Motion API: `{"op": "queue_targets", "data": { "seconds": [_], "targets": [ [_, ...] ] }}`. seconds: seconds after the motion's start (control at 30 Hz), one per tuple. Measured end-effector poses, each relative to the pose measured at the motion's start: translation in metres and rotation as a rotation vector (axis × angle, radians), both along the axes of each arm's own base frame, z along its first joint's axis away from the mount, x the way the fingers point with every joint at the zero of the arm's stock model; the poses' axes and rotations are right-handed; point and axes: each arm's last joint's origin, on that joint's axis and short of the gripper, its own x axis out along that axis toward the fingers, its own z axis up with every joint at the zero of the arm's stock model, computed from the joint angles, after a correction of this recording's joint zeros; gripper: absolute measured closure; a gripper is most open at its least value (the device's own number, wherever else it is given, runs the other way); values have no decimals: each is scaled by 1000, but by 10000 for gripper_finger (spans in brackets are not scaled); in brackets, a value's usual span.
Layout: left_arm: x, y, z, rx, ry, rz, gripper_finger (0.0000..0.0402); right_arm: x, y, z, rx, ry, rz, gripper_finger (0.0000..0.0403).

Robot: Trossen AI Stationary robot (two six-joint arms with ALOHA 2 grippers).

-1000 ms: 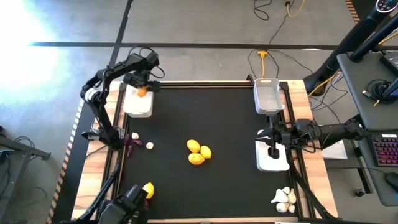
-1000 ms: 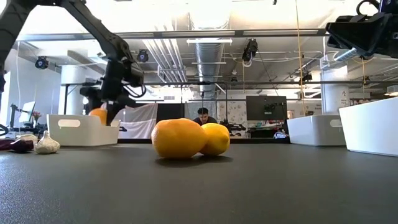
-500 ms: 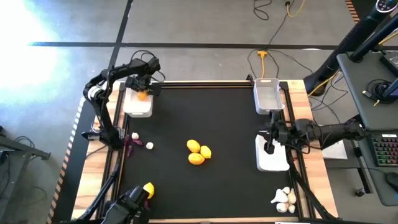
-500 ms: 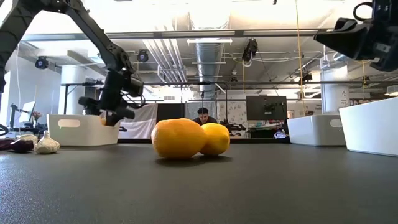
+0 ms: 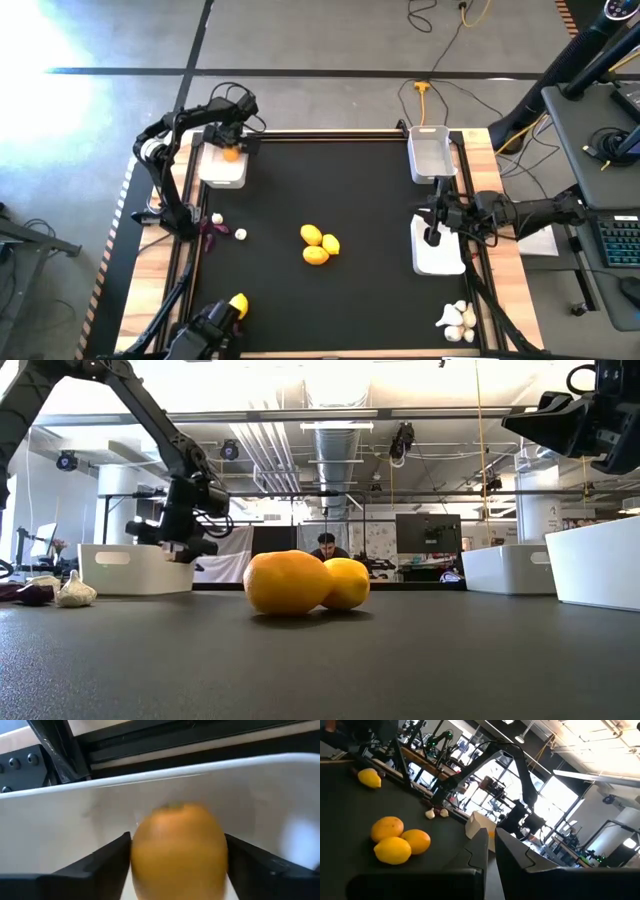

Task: Sort produce into baskets
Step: Put the top left yellow lemon into the left white bin, then put the top center yellow lemon into the left white bin

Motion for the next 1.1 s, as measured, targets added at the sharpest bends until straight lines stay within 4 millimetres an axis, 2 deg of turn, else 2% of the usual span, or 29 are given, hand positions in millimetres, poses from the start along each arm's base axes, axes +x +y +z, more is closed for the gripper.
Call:
{"op": "queue_targets", "data": {
  "seconds": [0.23,0.33,0.43,0.63,0.8,0.97,1.1],
  "targets": [
    [1,1,19,-48,25,-33,52,0,0,0,0,0,0,376],
    [3,-7,42,-53,30,-73,46,0,0,0,0,0,0,376],
    [8,-27,72,-8,4,-128,45,0,0,0,0,0,0,376],
    [30,-94,136,151,-240,-328,45,0,0,0,0,1,0,376],
    [50,-160,167,227,-468,-608,45,0,0,0,44,-2,6,376],
    [66,-223,176,242,-600,-864,45,0,0,1,424,-29,40,376],
    [79,-265,173,204,-672,-999,45,0,-3,0,912,-90,19,376]
  ]
}}
